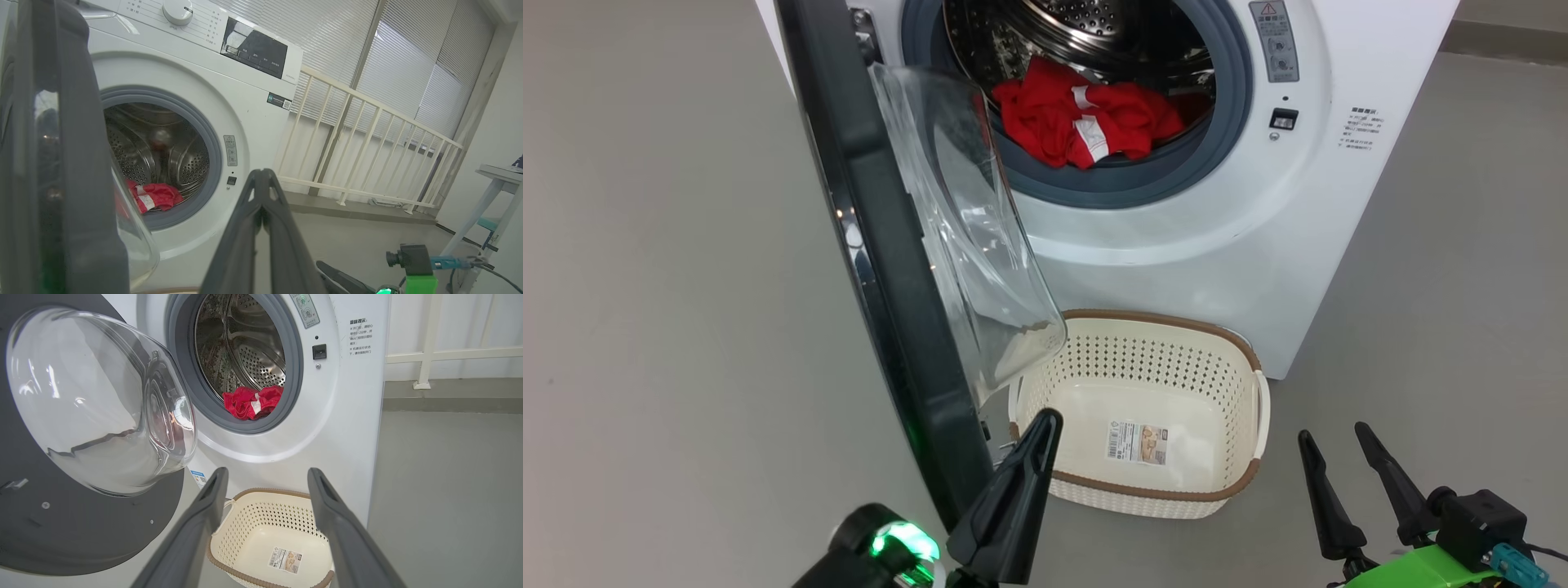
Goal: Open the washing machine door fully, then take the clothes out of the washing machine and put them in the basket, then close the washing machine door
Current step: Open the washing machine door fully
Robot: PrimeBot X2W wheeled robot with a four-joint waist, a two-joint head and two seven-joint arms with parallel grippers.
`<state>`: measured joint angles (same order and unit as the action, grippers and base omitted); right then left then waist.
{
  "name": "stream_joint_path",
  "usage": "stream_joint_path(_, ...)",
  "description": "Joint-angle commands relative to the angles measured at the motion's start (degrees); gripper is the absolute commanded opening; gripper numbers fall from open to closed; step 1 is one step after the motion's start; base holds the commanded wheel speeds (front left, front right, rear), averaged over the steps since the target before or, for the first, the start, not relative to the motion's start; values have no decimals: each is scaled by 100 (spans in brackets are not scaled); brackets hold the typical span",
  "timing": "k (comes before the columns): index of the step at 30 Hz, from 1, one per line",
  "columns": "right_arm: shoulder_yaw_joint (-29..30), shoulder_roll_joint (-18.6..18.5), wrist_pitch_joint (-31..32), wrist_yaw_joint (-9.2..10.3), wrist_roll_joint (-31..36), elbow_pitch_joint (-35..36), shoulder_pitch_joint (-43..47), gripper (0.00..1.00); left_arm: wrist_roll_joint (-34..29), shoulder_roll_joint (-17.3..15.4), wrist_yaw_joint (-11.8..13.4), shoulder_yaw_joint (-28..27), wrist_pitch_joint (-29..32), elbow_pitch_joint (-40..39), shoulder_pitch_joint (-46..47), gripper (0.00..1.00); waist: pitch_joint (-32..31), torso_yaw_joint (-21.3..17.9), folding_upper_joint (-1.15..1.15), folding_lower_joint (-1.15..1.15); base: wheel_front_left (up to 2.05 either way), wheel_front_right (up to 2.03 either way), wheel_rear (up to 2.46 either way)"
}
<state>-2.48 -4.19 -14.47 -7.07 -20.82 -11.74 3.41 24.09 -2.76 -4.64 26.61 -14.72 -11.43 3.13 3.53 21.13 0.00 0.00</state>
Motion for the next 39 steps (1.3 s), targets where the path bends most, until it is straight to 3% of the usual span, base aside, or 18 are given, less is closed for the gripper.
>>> stream_joint_path(1, -102, -41, -52, -42, 70, 168, -173, 100, 104, -11, -58, -123, -28, -16, 51, 0, 9, -4, 0, 0, 0, 0, 0)
stream_joint_path(22, -118, -44, -52, -42, 127, 229, -258, 100, 802, -11, -39, -260, -28, 1646, 280, 0, 182, -24, 0, 0, 0, 0, 0)
stream_joint_path(39, -135, -25, -52, -42, 128, 235, -279, 100, 968, -11, 21, -922, -28, 2079, 300, 0, 191, 114, 0, 0, 0, 0, 0)
